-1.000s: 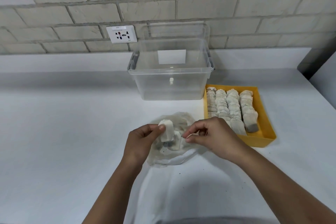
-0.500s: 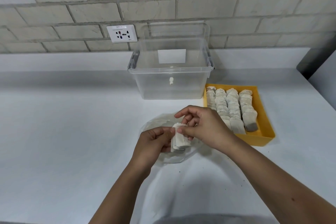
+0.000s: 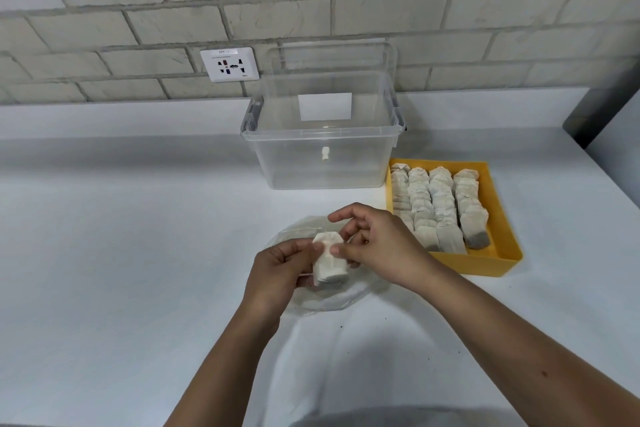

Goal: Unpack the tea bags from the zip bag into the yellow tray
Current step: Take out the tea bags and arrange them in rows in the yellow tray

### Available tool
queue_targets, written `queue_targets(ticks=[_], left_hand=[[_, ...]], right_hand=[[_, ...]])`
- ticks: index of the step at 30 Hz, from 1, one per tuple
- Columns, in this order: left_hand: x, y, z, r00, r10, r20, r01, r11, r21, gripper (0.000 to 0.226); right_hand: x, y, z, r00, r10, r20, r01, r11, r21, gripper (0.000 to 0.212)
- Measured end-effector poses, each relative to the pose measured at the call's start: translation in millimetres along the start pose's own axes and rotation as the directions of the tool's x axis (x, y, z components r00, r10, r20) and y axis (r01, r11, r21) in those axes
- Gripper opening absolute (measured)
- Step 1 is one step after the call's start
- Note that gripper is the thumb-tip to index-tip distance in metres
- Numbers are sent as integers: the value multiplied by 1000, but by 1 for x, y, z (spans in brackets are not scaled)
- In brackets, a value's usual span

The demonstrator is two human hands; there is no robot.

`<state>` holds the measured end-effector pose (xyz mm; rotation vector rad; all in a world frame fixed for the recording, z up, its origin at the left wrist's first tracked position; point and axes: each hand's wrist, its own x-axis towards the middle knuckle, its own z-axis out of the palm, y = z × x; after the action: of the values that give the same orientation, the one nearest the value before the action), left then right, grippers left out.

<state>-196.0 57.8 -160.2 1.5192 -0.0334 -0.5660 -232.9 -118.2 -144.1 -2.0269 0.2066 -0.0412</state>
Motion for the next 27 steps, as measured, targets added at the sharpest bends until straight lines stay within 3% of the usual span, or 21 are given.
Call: queue_targets(ticks=[4,6,10,16,21,27], left_hand=[[11,4,-21,966,108,-237,-99,994,51,10],[15,7,-33,952,129,-278,-116,991,64,10],[16,8,-39,953,126,-275,-109,991,75,10],[14,3,-38,959,85,-269,-69,995,69,10],[15,2,-38,959,75,-274,-63,997,53,11],[13,1,-35,965,68,-253,-58,997,49,12]], right_hand=[[1,12,16,999,-36,-21,33,992,-119,26],[1,23,28,998,-56,25,60,967,-246,23],[6,44,47,997,9,79,26,903,-430,26],[7,50,49,998,-30,57,55,861,-506,37],[5,59,50,993,-116,28,114,851,-513,26],[3,60,47,971,-192,142,239,775,-586,22]])
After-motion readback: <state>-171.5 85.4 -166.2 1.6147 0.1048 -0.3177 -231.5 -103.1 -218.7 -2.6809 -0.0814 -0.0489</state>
